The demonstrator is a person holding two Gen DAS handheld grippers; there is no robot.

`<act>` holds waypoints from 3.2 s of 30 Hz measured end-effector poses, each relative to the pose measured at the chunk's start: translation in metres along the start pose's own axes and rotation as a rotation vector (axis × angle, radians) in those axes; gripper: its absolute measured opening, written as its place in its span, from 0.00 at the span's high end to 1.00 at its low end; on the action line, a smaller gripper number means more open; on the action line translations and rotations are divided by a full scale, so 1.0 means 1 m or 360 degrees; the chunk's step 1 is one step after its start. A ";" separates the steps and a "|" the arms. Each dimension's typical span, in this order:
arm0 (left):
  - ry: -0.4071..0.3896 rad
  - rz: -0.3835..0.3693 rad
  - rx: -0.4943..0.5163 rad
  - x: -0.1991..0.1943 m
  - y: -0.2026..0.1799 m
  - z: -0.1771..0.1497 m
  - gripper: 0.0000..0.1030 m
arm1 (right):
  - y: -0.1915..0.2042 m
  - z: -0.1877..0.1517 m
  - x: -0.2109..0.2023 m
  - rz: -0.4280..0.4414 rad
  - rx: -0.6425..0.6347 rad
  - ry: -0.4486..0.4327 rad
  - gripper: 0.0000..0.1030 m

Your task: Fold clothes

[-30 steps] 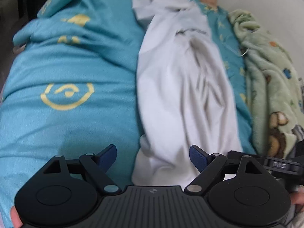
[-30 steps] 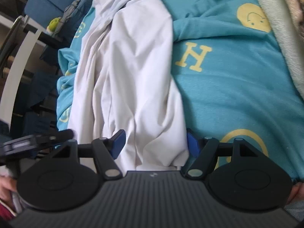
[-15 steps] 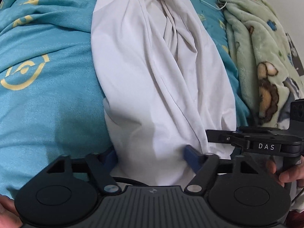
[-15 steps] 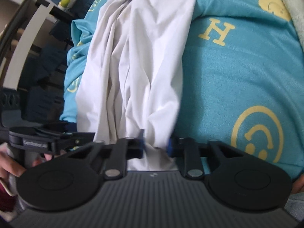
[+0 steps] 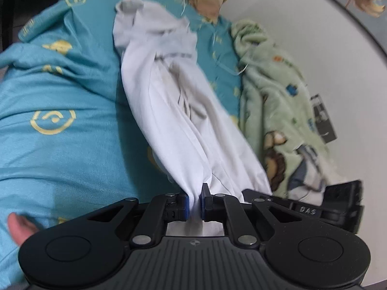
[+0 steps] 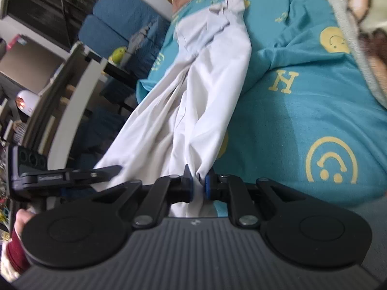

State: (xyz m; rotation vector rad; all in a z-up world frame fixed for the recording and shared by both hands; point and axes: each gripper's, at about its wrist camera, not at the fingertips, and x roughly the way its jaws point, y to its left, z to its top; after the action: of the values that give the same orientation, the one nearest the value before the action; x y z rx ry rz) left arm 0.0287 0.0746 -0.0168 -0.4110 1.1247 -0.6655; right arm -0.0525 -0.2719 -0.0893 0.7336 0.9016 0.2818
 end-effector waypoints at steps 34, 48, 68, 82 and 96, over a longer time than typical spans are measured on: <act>-0.0421 0.0159 0.0122 0.050 -0.046 0.110 0.90 | 0.004 0.136 0.020 -0.0097 -0.0024 -0.0259 0.87; -0.0238 0.0408 0.0066 0.203 0.057 0.187 0.84 | -0.051 0.204 0.171 -0.0352 -0.0198 -0.0114 0.86; -0.0250 -0.0014 -0.0616 0.103 0.031 0.042 0.04 | -0.050 0.107 0.051 -0.0100 0.0404 -0.0163 0.22; -0.0317 -0.0183 -0.1231 0.155 0.101 0.012 0.23 | -0.095 0.059 0.107 0.0017 0.1040 -0.0078 0.33; -0.0601 -0.0259 -0.1046 0.097 0.067 0.015 0.93 | -0.064 0.084 0.069 0.0019 0.0761 -0.0295 0.83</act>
State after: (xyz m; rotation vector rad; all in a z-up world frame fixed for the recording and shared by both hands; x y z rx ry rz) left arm 0.0874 0.0585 -0.1187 -1.1498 0.9299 -0.3186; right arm 0.0511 -0.3214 -0.1409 1.1868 0.7940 0.0026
